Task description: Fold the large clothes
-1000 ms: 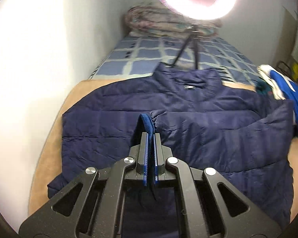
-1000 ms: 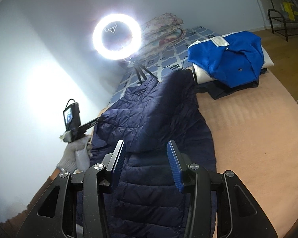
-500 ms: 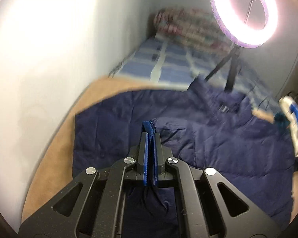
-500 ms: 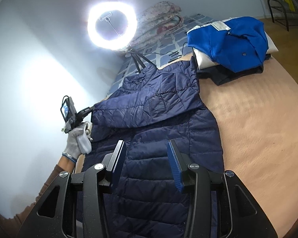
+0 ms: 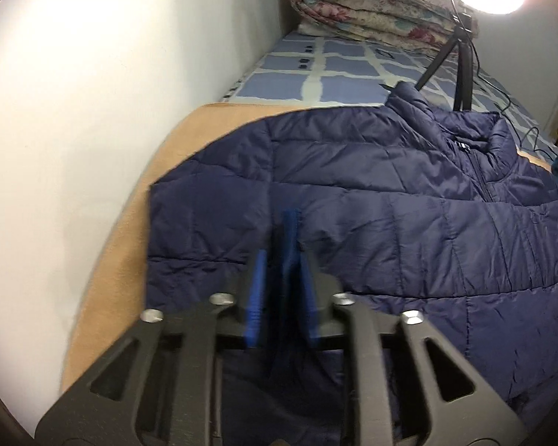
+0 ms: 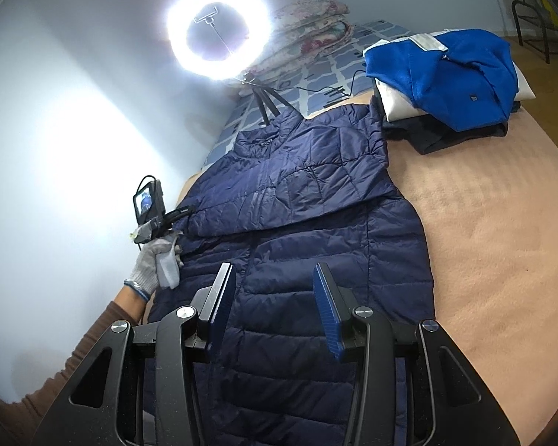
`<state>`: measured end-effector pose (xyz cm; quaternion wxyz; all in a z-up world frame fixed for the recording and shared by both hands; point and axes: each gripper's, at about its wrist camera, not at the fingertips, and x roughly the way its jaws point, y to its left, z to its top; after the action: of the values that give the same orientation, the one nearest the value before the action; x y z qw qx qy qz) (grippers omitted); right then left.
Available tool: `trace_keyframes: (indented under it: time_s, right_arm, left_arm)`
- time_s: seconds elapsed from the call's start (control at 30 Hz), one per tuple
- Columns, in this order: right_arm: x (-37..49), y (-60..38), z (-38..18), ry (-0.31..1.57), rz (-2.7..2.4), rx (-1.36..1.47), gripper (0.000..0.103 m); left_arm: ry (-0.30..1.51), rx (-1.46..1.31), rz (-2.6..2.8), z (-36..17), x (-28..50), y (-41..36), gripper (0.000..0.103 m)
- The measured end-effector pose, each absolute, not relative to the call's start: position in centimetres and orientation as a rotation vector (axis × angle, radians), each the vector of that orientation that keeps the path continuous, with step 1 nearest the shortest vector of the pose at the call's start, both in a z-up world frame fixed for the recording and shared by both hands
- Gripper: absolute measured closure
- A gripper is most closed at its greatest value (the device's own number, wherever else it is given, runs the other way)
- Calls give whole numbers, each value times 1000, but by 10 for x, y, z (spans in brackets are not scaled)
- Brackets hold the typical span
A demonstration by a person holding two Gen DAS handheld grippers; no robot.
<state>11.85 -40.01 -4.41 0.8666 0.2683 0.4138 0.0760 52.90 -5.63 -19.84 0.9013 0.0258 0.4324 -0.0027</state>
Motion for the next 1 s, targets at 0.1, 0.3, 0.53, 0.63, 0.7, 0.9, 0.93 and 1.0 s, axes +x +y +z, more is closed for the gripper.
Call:
trace_keyframes:
  time_s: [0.1,0.3,0.53,0.63,0.7,0.9,0.93,1.0]
  right_arm:
    - [118,-395,-39,853,148,505,61]
    - [109,-394,-25,805,118,388,61]
    - [96,-402,-14,750,100,357,61]
    - [89,-406,-10,716,95,350,44]
    - [85,-408,-8,698,86,343,42]
    - [68,-417,-14,690,59,323,40]
    - [65,-418,-17,691,48,322,39]
    - [60,-422,-23,692,29,324,38]
  left_arm:
    - [864,45,-1,-179,518,-48,74]
    - [764,66,-36,-114,470,-29,64]
    - [637,72,-64,-25,370,4,42]
    - [611,60,-68,0,330,18,33]
    - [597,67,-69,13,300,27,33]
    - [632,62,-97,16,229,52,32]
    - [643,62,-102,12,220,54,32]
    - [678,56,-116,0,204,61,32]
